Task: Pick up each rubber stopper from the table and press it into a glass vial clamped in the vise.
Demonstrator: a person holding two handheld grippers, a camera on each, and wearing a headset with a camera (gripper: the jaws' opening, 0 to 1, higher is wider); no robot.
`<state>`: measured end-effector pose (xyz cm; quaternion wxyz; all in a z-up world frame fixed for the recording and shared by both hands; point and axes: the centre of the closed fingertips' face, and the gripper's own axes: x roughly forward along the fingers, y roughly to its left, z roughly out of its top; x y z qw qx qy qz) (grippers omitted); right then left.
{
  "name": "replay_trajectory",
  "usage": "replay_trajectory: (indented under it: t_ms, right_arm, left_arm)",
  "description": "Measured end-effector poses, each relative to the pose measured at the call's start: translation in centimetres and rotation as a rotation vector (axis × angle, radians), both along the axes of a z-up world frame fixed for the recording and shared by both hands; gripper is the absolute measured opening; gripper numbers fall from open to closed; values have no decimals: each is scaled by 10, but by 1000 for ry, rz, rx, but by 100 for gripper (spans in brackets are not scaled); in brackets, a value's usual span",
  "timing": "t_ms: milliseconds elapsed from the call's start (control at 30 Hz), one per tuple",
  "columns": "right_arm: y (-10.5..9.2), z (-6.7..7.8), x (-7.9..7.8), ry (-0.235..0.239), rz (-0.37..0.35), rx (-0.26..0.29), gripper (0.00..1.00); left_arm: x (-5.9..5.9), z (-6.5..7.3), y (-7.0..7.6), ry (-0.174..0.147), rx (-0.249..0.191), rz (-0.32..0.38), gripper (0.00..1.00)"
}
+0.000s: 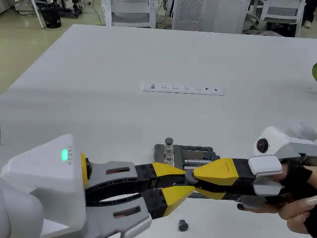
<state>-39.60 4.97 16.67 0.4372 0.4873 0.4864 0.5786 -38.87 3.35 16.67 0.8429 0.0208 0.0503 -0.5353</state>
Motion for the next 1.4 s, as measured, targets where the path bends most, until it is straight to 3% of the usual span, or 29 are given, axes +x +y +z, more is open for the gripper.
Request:
replay_trajectory:
  t_ms: [367, 467, 500, 600, 667, 700, 833, 900, 1033, 1067, 1133, 1200, 1267, 1400]
  right_arm:
    - [-1, 1, -3, 4, 0, 6, 5]
    - [-1, 2, -2, -17, -14, 15, 5]
    - [-1, 2, 0, -63, -31, 21, 5]
    - [0, 0, -2, -93, -35, 3, 10]
    - [1, -9, 0, -158, -51, -47, 20]
    - [0, -10, 0, -173, -47, -57, 24]
    - [-2, -5, 15, -202, -97, -39, 22]
    - [-5, -7, 22, -220, -111, -62, 26]
    - [-8, -8, 29, -384, -112, -103, 28]
    - [-9, -8, 30, -466, -100, -129, 33]
    - [-9, -8, 33, -566, -97, -158, 35]
    - [-11, -6, 31, -648, -48, -184, 34]
    - [-14, -9, 30, -789, 8, -241, 33]
    - [-18, -12, 23, -993, 152, -324, 30]
  left_arm:
    - [0, 0, -2, -2, -3, -1, 5]
    - [1, -1, -2, 1, -2, 6, 5]
    - [2, -1, -2, 0, 1, 8, 4]
    - [1, 0, -1, 5, -5, 5, 4]
    - [2, 1, -2, 3, -4, 5, 4]
    - [2, 0, -2, 5, -4, 6, 4]
    - [4, -1, -2, 4, 4, 8, 4]
    - [4, -2, -2, 0, 7, 7, 4]
    - [4, -5, -4, 13, 16, 9, 4]
    - [4, -7, -4, 20, 20, 10, 4]
    - [4, -9, -5, 24, 26, 10, 4]
    - [4, -13, -6, 35, 35, 9, 4]
    - [3, -16, -7, 42, 43, 4, 4]
    - [2, -21, -11, 57, 52, -6, 4]
